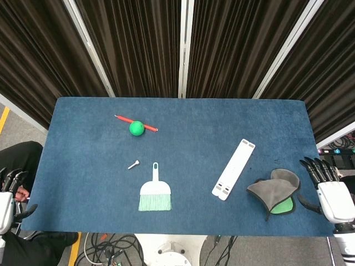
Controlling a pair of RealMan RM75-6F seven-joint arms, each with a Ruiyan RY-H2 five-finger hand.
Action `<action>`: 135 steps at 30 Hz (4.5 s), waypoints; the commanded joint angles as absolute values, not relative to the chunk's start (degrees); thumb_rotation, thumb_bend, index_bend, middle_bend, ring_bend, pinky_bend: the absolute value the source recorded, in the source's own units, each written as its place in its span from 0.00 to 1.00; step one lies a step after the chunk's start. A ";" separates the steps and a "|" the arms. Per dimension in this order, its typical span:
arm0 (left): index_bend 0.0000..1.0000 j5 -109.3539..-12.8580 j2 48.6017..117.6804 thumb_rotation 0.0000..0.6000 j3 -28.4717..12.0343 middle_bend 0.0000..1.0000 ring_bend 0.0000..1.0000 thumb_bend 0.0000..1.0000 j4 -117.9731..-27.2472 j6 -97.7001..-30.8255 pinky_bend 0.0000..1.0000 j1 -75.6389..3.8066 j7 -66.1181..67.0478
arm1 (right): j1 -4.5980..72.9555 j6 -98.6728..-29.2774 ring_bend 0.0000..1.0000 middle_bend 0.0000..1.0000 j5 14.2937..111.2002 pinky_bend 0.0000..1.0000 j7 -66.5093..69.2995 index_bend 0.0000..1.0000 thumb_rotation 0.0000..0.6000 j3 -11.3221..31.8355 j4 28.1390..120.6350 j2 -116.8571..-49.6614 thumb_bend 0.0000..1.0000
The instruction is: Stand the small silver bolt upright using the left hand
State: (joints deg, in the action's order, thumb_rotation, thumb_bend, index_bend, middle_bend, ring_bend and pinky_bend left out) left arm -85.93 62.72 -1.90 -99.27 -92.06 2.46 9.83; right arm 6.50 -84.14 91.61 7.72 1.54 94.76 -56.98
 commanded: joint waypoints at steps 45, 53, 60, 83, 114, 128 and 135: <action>0.35 -60.84 88.36 1.00 -13.24 0.17 0.03 0.13 -88.26 -56.80 0.00 -32.87 21.82 | 8.90 -80.38 0.00 0.07 88.40 0.00 7.02 0.08 1.00 2.97 94.45 -56.23 0.16; 0.35 -57.64 94.59 1.00 -13.57 0.17 0.03 0.13 -80.83 -55.42 0.00 -36.33 22.46 | 8.51 -80.59 0.00 0.07 88.08 0.00 6.75 0.08 1.00 2.80 94.77 -56.28 0.16; 0.36 -58.07 98.60 1.00 -12.46 0.17 0.03 0.13 -74.75 -55.16 0.00 -38.29 23.37 | 7.98 -81.13 0.00 0.07 87.86 0.00 6.68 0.08 1.00 2.71 94.90 -56.10 0.16; 0.40 -56.87 100.68 1.00 -12.80 0.17 0.03 0.26 -66.18 -55.86 0.00 -39.78 24.01 | 7.69 -81.04 0.00 0.07 87.55 0.00 6.86 0.08 1.00 2.73 94.70 -56.24 0.16; 0.47 -44.02 102.23 1.00 -16.54 0.17 0.03 0.31 -68.76 -55.65 0.00 -41.05 25.81 | 7.55 -80.83 0.00 0.07 87.44 0.00 7.19 0.08 1.00 2.70 94.47 -56.28 0.16; 0.52 -41.21 104.46 1.00 -17.00 0.18 0.03 0.33 -66.24 -56.19 0.00 -41.71 27.86 | 7.76 -80.21 0.00 0.07 87.28 0.00 7.86 0.08 1.00 2.69 93.83 -56.45 0.16; 0.52 -40.50 105.23 1.00 -17.35 0.18 0.03 0.35 -65.19 -55.90 0.00 -42.07 27.89 | 7.68 -80.14 0.00 0.07 87.04 0.00 7.95 0.08 1.00 2.68 93.75 -56.40 0.16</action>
State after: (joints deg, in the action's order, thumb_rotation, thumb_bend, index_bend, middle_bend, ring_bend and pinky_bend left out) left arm -40.53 105.19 -17.33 -65.21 -55.88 -42.05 27.91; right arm 7.68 -80.13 87.04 7.95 2.69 93.75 -56.40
